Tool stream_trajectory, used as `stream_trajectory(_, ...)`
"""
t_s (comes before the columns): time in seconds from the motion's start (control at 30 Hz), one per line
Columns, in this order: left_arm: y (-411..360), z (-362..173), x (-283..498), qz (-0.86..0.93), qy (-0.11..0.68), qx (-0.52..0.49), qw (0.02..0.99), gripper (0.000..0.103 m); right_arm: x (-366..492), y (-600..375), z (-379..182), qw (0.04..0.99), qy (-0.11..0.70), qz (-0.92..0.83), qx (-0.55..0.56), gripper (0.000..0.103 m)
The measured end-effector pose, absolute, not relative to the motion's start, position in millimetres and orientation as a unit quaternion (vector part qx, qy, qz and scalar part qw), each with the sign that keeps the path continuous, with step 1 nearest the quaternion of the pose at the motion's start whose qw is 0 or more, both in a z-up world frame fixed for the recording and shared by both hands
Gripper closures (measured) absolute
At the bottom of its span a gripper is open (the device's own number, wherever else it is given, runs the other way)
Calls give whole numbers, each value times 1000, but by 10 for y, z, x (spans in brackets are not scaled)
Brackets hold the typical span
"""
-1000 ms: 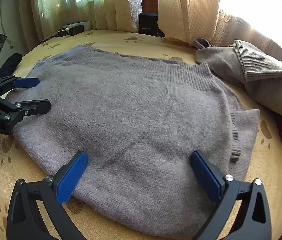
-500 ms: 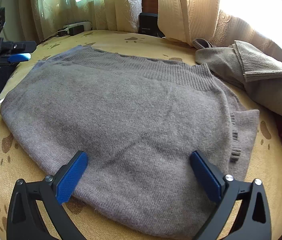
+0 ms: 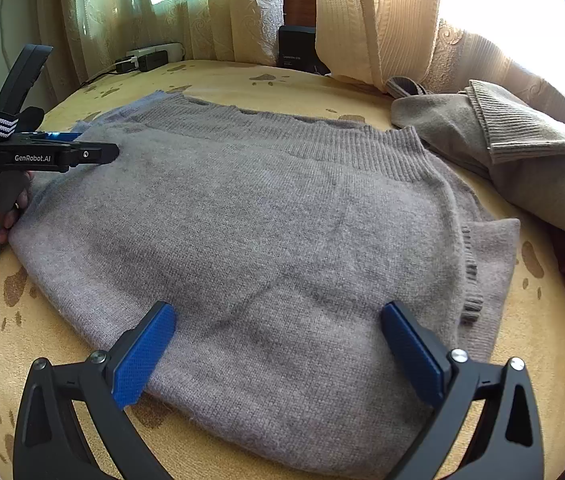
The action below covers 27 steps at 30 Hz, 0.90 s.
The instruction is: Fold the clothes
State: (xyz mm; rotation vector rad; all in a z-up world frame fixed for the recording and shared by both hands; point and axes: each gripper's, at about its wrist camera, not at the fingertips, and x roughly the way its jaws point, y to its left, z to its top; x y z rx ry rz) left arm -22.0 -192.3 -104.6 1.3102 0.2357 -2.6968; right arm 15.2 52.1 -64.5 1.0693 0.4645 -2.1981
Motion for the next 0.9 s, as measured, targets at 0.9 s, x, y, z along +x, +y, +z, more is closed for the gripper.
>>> stream_trajectory(0.9,-1718,-476,-261,-907,107,404,53,0,141,535,-654,323,174,-836,408,0)
